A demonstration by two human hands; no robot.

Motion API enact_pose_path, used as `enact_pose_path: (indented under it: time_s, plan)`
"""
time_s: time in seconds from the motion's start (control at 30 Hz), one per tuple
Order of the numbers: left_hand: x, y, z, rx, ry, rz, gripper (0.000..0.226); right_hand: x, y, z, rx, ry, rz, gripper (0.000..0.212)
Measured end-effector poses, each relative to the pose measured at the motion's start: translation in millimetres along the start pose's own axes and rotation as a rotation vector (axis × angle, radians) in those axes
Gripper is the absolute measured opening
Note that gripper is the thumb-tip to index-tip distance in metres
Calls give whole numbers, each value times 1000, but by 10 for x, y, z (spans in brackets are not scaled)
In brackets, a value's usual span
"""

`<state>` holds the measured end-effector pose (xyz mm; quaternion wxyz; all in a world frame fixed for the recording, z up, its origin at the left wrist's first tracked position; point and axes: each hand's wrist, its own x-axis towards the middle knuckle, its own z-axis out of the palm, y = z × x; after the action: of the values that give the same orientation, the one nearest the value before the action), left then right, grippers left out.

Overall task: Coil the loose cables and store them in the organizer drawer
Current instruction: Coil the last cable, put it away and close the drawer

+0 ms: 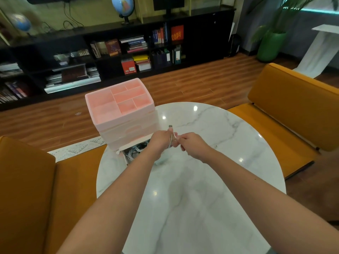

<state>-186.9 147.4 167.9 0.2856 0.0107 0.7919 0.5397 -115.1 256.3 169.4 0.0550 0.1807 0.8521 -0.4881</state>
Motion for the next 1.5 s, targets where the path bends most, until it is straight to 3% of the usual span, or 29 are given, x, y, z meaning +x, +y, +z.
enact_pose_path:
  time_s: [0.1,0.2,0.3,0.37,0.47,0.6,0.77,0.9,1.0,1.2,1.4,1.5]
  plan:
    - [59,-8,-37,-352,-55,11,46,-87,67,65,144,-148,-28,31]
    - [62,7,-76,-475,-58,29,45,-148,202,83,186,-253,-12,35]
    - [13,52,-116,-494,-80,0,41,-142,322,54,27,-275,43,54]
    - [14,47,-173,-484,-142,-17,39,-103,415,0,-121,-192,96,60]
    - [-50,23,-252,-319,-279,-44,37,-34,504,-117,-187,-60,86,52]
    - [-88,-31,-246,3,-365,-28,40,57,448,-186,-240,-49,44,31]
    - [-97,-9,-162,234,-306,30,44,61,260,-207,-325,37,28,21]
    - [-102,26,-132,364,-274,90,47,-16,67,-208,-510,128,52,28]
    - [-78,23,-106,367,-178,142,45,-18,-3,-182,-414,174,56,33]
    - [-29,95,-64,82,45,132,37,-93,-113,15,-26,25,-66,36]
    - [-10,126,-75,-462,-98,45,36,-190,68,155,165,-116,-88,32]
    - [-38,142,-108,-616,-150,-2,39,-197,142,106,209,-132,-32,46]
